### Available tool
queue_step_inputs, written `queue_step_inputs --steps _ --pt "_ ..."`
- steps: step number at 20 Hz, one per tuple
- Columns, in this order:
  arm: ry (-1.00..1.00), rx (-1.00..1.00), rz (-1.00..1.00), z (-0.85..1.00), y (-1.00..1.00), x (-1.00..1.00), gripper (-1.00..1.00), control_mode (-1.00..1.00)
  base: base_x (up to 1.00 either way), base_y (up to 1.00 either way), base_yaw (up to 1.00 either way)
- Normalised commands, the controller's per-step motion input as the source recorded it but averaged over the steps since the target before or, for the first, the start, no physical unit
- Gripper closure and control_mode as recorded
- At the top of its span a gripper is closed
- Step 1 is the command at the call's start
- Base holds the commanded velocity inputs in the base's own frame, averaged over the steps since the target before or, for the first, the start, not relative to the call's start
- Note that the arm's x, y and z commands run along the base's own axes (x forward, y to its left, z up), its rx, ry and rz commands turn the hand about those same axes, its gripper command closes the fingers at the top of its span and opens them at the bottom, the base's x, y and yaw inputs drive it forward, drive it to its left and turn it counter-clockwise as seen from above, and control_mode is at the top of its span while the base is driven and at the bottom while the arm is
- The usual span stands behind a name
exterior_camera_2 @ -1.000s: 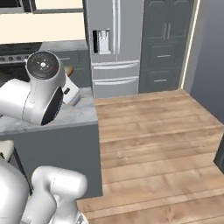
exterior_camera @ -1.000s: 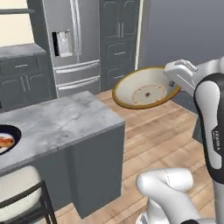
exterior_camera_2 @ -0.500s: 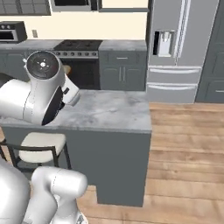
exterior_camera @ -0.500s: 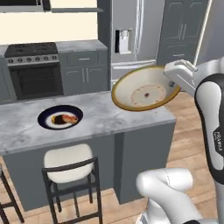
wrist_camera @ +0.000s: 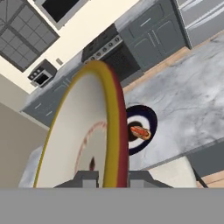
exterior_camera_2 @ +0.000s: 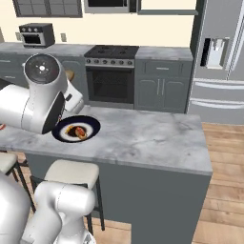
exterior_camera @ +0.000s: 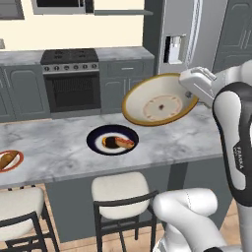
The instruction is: Take the smaller bowl and place it next to the appetizer plate on the dining counter , and place the larger bowl next to the plate with cooked food.
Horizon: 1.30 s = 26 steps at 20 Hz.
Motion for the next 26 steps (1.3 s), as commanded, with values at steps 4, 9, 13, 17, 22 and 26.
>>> queue_step_inputs --steps 4,9,13,17,22,26 --pt "0.00 0.00 0.00 0.00 0.00 0.00 1.00 1.00 0.32 0.11 0.00" --pt "0.00 -0.04 -0.05 -0.49 -0.35 0.43 1.00 -1.00 0.08 0.00 -0.01" --pt "0.00 -0.01 -0.04 -0.78 -0.66 0.35 1.00 -1.00 0.00 0.00 0.00" --pt "0.03 0.04 -0.06 -0.60 -0.71 0.44 1.00 -1.00 0.00 0.00 0.00" --pt "0.12 0.03 -0.04 -0.35 -0.54 0.45 1.00 -1.00 0.00 0.00 0.00" --pt "0.05 0.00 0.00 -0.39 -0.31 0.55 1.00 -1.00 0.00 0.00 0.00"
